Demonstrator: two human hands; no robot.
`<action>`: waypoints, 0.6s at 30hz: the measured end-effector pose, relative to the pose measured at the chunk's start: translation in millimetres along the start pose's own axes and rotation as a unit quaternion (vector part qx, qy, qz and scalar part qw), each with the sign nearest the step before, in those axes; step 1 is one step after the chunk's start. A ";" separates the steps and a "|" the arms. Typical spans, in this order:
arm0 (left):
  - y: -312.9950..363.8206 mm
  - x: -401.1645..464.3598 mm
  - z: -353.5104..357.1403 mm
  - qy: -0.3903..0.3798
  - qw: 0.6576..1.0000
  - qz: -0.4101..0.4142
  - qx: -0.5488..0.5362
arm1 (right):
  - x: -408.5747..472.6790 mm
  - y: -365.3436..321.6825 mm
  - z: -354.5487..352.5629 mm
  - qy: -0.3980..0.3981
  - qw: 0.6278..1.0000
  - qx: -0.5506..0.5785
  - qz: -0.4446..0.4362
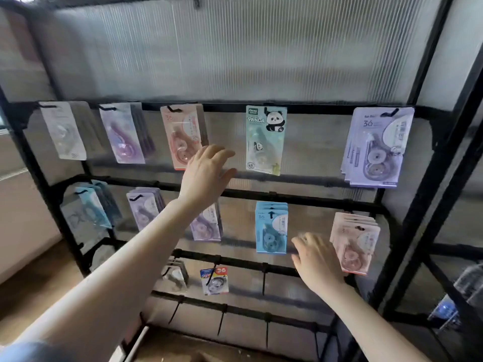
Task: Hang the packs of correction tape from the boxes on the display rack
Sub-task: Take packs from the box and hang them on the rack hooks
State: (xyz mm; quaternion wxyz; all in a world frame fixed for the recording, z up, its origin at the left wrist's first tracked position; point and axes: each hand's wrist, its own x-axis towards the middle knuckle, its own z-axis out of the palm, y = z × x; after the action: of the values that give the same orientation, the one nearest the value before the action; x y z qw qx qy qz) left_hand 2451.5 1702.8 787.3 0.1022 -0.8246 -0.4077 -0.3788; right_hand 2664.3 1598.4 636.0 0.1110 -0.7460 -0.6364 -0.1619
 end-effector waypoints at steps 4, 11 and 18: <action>-21.3 -52.1 4.5 -0.022 1.000 -0.013 -0.008 | -14.3 -25.9 1.5 -0.013 1.000 0.000 -0.009; -80.0 -145.3 22.4 -0.092 0.993 -0.060 -0.038 | -39.5 -90.1 22.1 -0.083 0.996 0.020 0.003; -161.6 -260.5 66.7 -0.212 0.970 -0.102 -0.055 | -95.8 -158.8 96.3 -0.172 0.982 0.033 0.066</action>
State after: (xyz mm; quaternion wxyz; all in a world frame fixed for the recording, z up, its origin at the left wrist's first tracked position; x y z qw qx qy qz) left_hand 2267.3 1684.3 534.0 -0.0713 -0.8447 -0.4802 -0.2255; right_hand 2504.3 1572.9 504.0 0.0345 -0.7989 -0.6005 -0.0022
